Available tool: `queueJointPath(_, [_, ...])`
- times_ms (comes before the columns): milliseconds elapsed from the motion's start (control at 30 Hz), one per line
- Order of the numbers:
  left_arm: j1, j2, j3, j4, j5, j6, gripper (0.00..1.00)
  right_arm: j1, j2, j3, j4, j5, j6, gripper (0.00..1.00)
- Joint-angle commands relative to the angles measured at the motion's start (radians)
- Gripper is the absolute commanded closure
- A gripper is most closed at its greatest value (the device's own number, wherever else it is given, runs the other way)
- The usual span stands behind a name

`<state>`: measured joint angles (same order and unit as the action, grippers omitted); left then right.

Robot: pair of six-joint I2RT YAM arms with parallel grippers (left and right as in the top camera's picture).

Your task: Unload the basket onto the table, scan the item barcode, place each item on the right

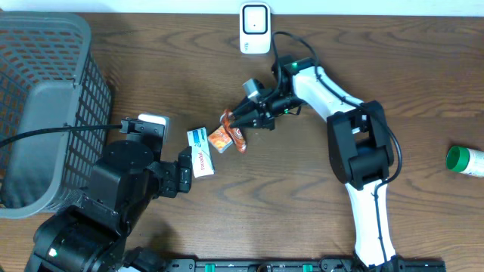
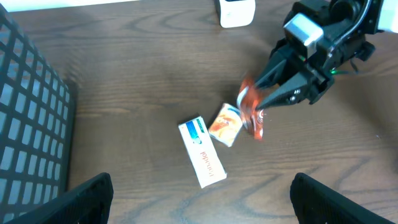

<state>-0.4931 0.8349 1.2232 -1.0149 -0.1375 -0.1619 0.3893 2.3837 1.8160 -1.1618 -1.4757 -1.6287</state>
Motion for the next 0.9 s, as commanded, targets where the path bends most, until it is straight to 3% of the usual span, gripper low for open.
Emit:
queueJointPath(0, [-0.003, -0.004, 0.003, -0.002, -0.006, -0.016, 0.09, 0.036, 0.009, 0.007, 0.002, -0.017, -0.006, 0.69])
queueJointPath(33, [-0.003, -0.004, 0.003, -0.002, -0.006, -0.016, 0.09, 0.039, 0.009, 0.007, -0.002, -0.023, -0.006, 0.67])
queueJointPath(100, [-0.003, -0.004, 0.003, -0.002, -0.006, -0.016, 0.09, 0.040, 0.009, 0.007, -0.009, -0.031, 0.010, 0.51])
queueJointPath(233, [-0.003, -0.004, 0.003, -0.002, -0.006, -0.016, 0.09, 0.033, 0.009, 0.007, -0.009, -0.053, 0.065, 0.65])
queueJointPath(300, [-0.003, -0.004, 0.003, -0.002, -0.006, -0.016, 0.09, 0.024, 0.009, 0.007, -0.013, -0.076, 0.118, 0.61])
queueJointPath(367, [-0.003, -0.004, 0.003, -0.002, -0.006, -0.016, 0.09, 0.017, 0.009, 0.011, -0.036, -0.085, 0.197, 0.07])
queueJointPath(400, [-0.003, -0.004, 0.003, -0.002, -0.006, -0.016, 0.09, 0.013, 0.006, 0.013, -0.050, -0.085, 0.252, 0.01])
queueJointPath(567, [-0.003, -0.004, 0.003, -0.002, -0.006, -0.016, 0.08, -0.016, 0.005, 0.015, -0.130, -0.085, 0.631, 0.01])
queueJointPath(700, [-0.003, -0.004, 0.003, -0.002, -0.006, -0.016, 0.09, -0.042, 0.005, 0.015, -0.172, -0.085, 0.825, 0.01])
queueJointPath(867, [-0.003, -0.004, 0.003, -0.002, -0.006, -0.016, 0.09, -0.023, 0.002, 0.015, -0.270, -0.046, 0.846, 0.01])
